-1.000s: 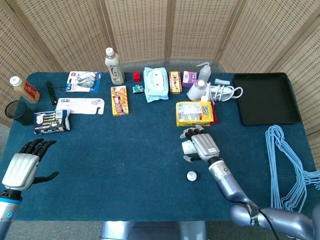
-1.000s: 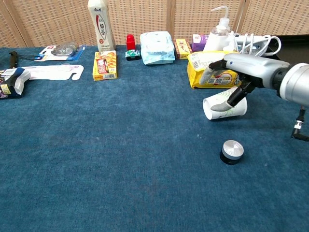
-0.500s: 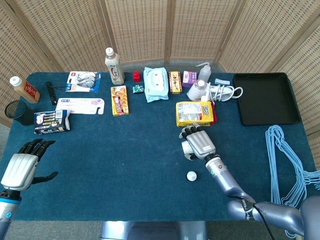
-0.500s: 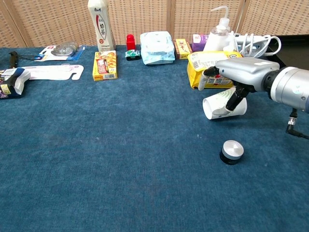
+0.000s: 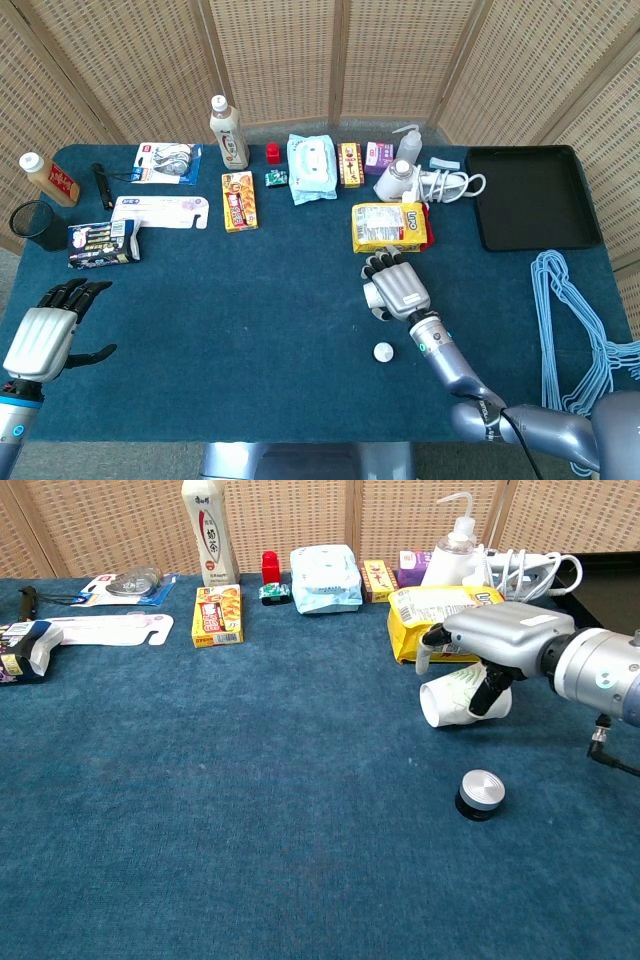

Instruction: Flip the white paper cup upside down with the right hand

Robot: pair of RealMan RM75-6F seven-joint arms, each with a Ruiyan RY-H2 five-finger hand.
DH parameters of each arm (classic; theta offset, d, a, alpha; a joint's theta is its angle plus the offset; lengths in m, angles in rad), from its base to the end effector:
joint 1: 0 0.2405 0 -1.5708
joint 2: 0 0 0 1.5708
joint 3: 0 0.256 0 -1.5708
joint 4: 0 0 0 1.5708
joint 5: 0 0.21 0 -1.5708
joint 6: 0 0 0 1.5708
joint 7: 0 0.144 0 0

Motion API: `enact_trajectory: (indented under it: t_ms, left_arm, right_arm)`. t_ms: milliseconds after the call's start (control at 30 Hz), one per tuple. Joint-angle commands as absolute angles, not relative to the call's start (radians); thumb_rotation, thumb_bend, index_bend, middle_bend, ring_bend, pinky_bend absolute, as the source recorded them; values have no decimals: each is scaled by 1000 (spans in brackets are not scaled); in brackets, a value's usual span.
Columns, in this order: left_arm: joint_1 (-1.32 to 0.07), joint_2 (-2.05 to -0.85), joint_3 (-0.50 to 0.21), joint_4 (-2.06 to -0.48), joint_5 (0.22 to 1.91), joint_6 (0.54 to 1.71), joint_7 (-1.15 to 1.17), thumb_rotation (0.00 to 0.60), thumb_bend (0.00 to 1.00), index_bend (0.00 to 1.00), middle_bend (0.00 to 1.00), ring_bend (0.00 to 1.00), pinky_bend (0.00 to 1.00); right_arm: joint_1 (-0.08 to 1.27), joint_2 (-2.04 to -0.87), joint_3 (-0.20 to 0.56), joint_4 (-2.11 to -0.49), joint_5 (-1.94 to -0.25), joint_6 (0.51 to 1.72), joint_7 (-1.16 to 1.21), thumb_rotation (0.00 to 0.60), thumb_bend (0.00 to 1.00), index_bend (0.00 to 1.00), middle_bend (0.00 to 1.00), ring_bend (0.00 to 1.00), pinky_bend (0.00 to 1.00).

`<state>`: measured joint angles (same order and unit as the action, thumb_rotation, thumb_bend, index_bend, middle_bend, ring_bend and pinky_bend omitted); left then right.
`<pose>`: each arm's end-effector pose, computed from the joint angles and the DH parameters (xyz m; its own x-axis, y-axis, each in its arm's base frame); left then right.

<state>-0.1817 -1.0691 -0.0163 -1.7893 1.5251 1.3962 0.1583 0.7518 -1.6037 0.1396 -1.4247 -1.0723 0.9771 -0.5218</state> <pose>-0.2641 0.1964 0.1418 0.4393 0.0846 0.8944 0.8933 -0.1471 -0.4248 -0.1553 -0.3405 -0.0329 0.5912 -0.2181 0.7765 -0.7805 -0.3972 0.4827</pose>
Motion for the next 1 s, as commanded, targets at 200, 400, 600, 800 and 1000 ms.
enact_trajectory:
  t_ms: [200,400,600,800,1000]
  left_arm:
    - [-181,-1069,-17,-1787,1527,1398,153,430,142,158,253,154,183]
    - [-180,-1069,-16,-1784,1528,1398,149,433,142,159,253,154,183]
    - [-180,-1069,-17,-1779,1529,1399,145,430,141,159,254,154,183]
    - [-181,-1074,-17,-1776,1528,1396,144,424,141,159,253,154,183]
    - [-183,-1077,-18,-1775,1527,1394,148,439,141,159,254,154,183]
  right_arm:
    - [753,-1640,140,-1404,-1052,1011,-581,545,273,387,227,158,50]
    - [750,-1661,136,-1382,-1044,1024,-614,545,275,418,238,169,59]
    - [743,-1672,145,-1376,-1049,1041,-607,542,279,457,260,192,69]
    - [730,-1644,177,-1420,-1032,1038,-545,546,280,475,272,206,70]
    - [708,-1592,224,-1502,-972,1005,-437,545,280,483,274,209,69]
